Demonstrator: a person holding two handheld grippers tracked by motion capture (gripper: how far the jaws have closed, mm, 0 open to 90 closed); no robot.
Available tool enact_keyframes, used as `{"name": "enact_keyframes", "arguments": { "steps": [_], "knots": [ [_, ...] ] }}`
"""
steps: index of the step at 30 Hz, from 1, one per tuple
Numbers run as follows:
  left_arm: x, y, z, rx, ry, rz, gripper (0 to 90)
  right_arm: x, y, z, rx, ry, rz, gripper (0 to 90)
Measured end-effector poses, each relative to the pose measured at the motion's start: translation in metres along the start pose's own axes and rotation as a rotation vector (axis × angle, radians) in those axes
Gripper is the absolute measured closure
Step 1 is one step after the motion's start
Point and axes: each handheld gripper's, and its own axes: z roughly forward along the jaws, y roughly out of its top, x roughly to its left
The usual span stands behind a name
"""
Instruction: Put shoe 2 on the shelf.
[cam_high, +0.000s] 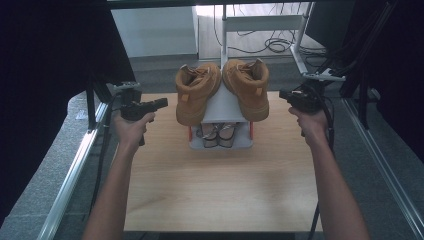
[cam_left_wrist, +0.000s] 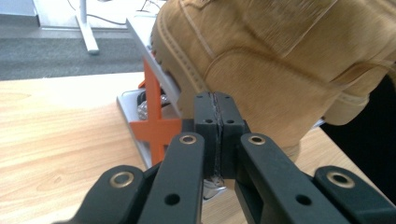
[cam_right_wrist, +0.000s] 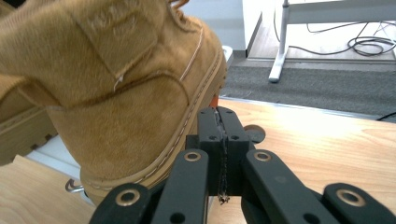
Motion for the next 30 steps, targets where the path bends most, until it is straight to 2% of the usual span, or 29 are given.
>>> {"name": "enact_keyframes", "arguments": {
  "steps": [8, 13, 15, 18, 22, 26, 30],
  "knots": [
    [0.004, -0.010, 0.010, 0.017, -0.011, -0.019, 90.0, 0.004, -0.006, 0.010, 0.011, 0.010, -0.005, 89.1],
    [0.003, -0.010, 0.014, 0.012, -0.014, -0.031, 90.0, 0.005, -0.009, 0.012, 0.001, 0.018, 0.017, 89.2],
    [0.002, -0.010, 0.015, 0.011, -0.013, -0.034, 90.0, 0.005, -0.011, 0.013, 0.004, -0.004, 0.027, 89.2],
    [0.002, -0.009, 0.017, 0.010, -0.015, -0.044, 90.0, 0.004, -0.012, 0.015, -0.003, 0.003, 0.052, 89.2],
    [-0.001, -0.008, 0.020, 0.007, -0.020, -0.050, 90.0, 0.005, -0.014, 0.018, -0.005, 0.008, 0.055, 89.2],
    [-0.006, -0.008, 0.023, 0.011, -0.025, -0.037, 90.0, 0.009, -0.015, 0.022, -0.002, 0.020, 0.042, 89.2],
    [-0.009, -0.008, 0.023, 0.011, 0.000, -0.015, 90.0, 0.016, -0.016, 0.025, -0.006, 0.027, 0.017, 89.3]
  ]
}}
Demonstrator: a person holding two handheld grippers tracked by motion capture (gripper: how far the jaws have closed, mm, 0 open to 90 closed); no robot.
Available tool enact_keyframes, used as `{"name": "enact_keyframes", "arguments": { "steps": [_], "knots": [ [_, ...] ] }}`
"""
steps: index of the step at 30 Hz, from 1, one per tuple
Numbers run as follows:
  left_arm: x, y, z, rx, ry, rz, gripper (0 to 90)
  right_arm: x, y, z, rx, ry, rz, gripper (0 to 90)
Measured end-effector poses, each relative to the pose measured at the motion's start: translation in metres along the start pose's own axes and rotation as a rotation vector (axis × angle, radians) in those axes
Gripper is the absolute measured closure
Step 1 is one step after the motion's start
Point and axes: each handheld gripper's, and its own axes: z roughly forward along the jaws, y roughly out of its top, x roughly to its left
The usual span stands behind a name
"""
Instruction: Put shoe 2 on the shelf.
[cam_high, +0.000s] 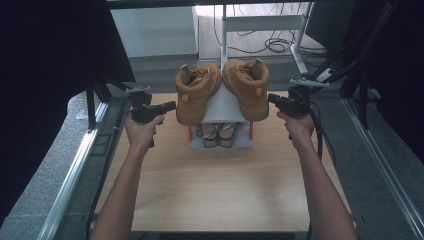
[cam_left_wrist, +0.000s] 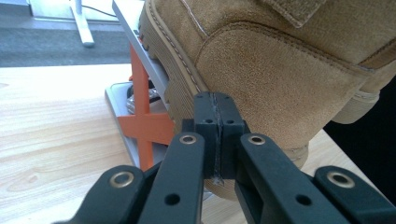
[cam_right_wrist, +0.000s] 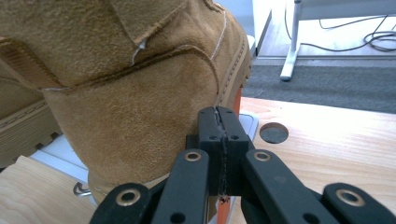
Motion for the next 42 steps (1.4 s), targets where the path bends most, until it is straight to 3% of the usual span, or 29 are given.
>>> {"name": "enact_keyframes", "arguments": {
  "steps": [9, 12, 17, 24, 42],
  "knots": [
    [-0.004, 0.000, 0.002, -0.005, 0.019, 0.003, 90.0, 0.006, -0.001, 0.001, 0.002, -0.003, -0.024, 89.4],
    [-0.007, 0.000, 0.004, -0.012, 0.000, -0.003, 90.0, 0.010, 0.000, 0.002, 0.004, 0.003, -0.039, 89.4],
    [-0.020, 0.004, 0.010, -0.013, 0.068, 0.034, 90.0, 0.014, -0.001, 0.004, 0.003, 0.012, -0.041, 89.4],
    [-0.025, 0.003, 0.021, -0.014, 0.006, 0.001, 90.0, 0.015, -0.001, 0.005, 0.006, 0.025, -0.042, 89.4],
    [-0.040, 0.002, 0.039, -0.025, -0.030, -0.014, 89.9, 0.028, -0.002, 0.013, 0.004, 0.063, -0.049, 89.5]
  ]
}}
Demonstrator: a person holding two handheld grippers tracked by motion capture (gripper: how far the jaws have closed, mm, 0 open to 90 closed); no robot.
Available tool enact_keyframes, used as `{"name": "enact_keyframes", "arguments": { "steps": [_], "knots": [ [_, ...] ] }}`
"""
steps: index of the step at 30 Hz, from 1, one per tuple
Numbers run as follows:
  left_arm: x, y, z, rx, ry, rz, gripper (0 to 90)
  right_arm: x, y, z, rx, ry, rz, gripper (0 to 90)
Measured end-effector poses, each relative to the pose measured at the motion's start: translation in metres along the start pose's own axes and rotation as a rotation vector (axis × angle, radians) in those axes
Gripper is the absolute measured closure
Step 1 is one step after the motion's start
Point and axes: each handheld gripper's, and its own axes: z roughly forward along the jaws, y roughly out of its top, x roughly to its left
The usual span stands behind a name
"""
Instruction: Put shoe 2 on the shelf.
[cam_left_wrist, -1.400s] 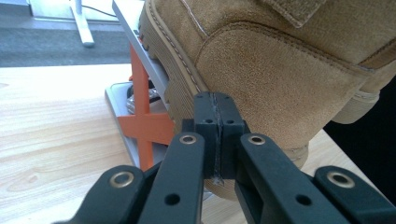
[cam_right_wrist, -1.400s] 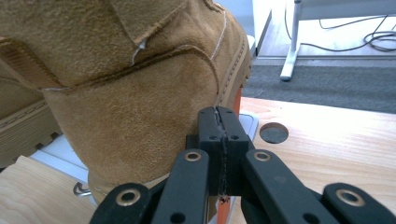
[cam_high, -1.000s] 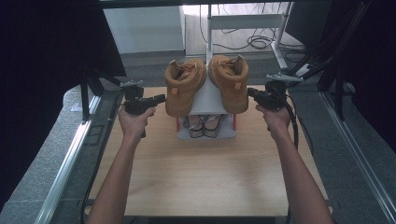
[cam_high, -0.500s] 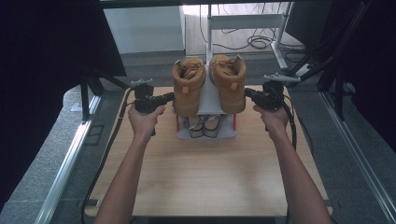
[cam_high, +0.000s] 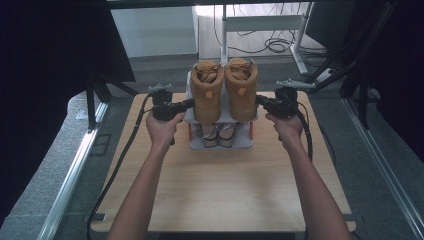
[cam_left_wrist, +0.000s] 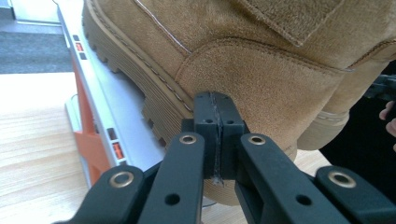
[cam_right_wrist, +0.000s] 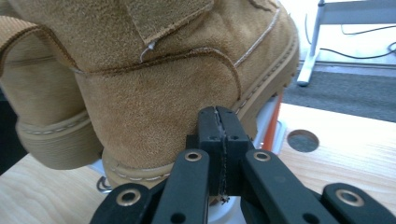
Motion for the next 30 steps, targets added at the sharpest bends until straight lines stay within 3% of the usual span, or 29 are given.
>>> {"name": "enact_keyframes", "arguments": {
  "steps": [4, 30],
  "knots": [
    [0.001, 0.000, 0.000, -0.004, 0.013, 0.005, 89.9, 0.006, -0.001, 0.003, 0.002, 0.013, -0.007, 89.5],
    [0.003, -0.002, 0.005, -0.001, -0.002, -0.012, 89.9, 0.015, -0.001, 0.008, -0.009, 0.017, 0.005, 89.6]
  ]
}}
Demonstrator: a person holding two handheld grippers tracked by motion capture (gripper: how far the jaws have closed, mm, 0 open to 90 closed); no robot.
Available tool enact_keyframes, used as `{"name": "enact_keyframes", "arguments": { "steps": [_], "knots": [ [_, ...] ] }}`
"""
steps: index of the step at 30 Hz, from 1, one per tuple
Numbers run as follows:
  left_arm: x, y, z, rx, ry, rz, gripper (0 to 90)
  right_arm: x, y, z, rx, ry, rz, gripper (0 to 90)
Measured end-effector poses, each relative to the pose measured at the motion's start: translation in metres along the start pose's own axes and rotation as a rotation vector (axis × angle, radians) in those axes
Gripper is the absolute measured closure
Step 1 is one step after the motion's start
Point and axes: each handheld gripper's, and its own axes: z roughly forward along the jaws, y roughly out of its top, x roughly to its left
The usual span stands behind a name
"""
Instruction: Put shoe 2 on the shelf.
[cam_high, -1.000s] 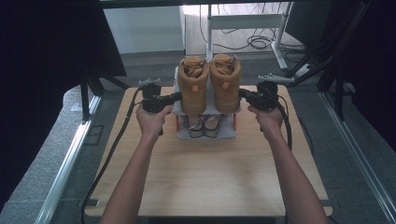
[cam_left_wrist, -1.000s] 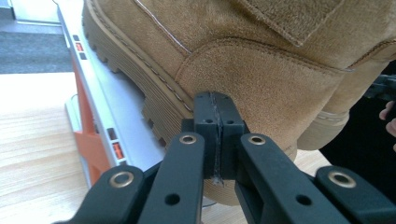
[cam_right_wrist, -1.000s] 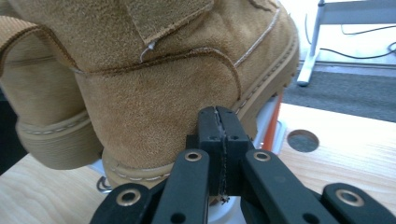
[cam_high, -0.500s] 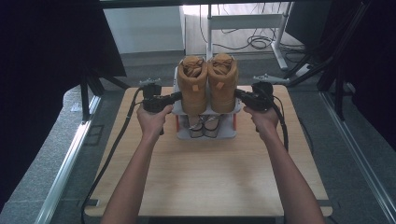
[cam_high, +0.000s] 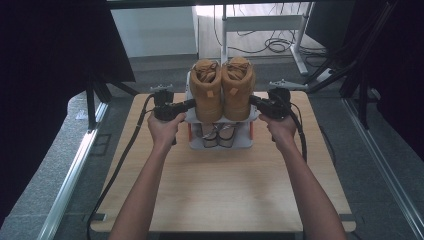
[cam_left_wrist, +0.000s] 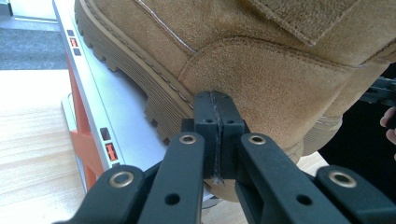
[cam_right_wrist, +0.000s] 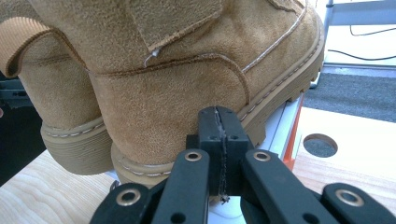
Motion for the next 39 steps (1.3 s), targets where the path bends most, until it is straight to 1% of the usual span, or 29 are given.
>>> {"name": "enact_keyframes", "arguments": {
  "steps": [3, 8, 12, 15, 18, 21, 23, 26, 31, 34, 36, 39],
  "knots": [
    [0.000, 0.000, 0.000, -0.001, -0.003, 0.005, 89.8, -0.002, 0.000, -0.001, 0.000, 0.003, -0.006, 89.5],
    [0.000, 0.000, -0.001, -0.004, -0.007, 0.008, 89.3, -0.006, -0.001, -0.002, -0.002, 0.019, 0.014, 89.4],
    [0.000, 0.002, -0.007, -0.010, 0.006, 0.023, 88.8, -0.008, -0.003, -0.003, -0.003, 0.025, 0.020, 89.4],
    [0.001, 0.002, -0.012, -0.019, 0.004, 0.023, 88.6, -0.009, -0.006, -0.005, -0.015, 0.030, 0.036, 89.4],
    [0.002, 0.001, -0.017, -0.027, 0.009, 0.026, 88.8, -0.009, -0.008, -0.010, -0.043, 0.025, 0.032, 89.4],
    [0.004, 0.001, -0.021, -0.031, 0.013, 0.026, 88.8, -0.011, -0.008, -0.015, -0.057, 0.021, 0.031, 89.4],
    [0.005, 0.000, -0.024, -0.033, 0.015, 0.027, 88.7, -0.013, -0.009, -0.018, -0.067, 0.026, 0.042, 89.4],
    [0.006, -0.001, -0.027, -0.035, 0.019, 0.034, 88.3, -0.016, -0.011, -0.022, -0.071, 0.025, 0.045, 89.4],
    [0.011, -0.006, -0.034, -0.041, 0.016, 0.035, 87.4, -0.019, -0.016, -0.027, -0.078, 0.033, 0.057, 89.0],
    [0.015, -0.010, -0.041, -0.053, 0.023, 0.044, 85.5, -0.021, -0.019, -0.030, -0.081, 0.043, 0.062, 86.4],
    [0.019, -0.014, -0.049, -0.070, 0.039, 0.050, 82.4, -0.022, -0.021, -0.034, -0.084, 0.048, 0.061, 84.0],
    [0.026, -0.022, -0.058, -0.069, 0.052, 0.056, 79.0, -0.025, -0.028, -0.039, -0.081, 0.053, 0.059, 78.9]
  ]
}}
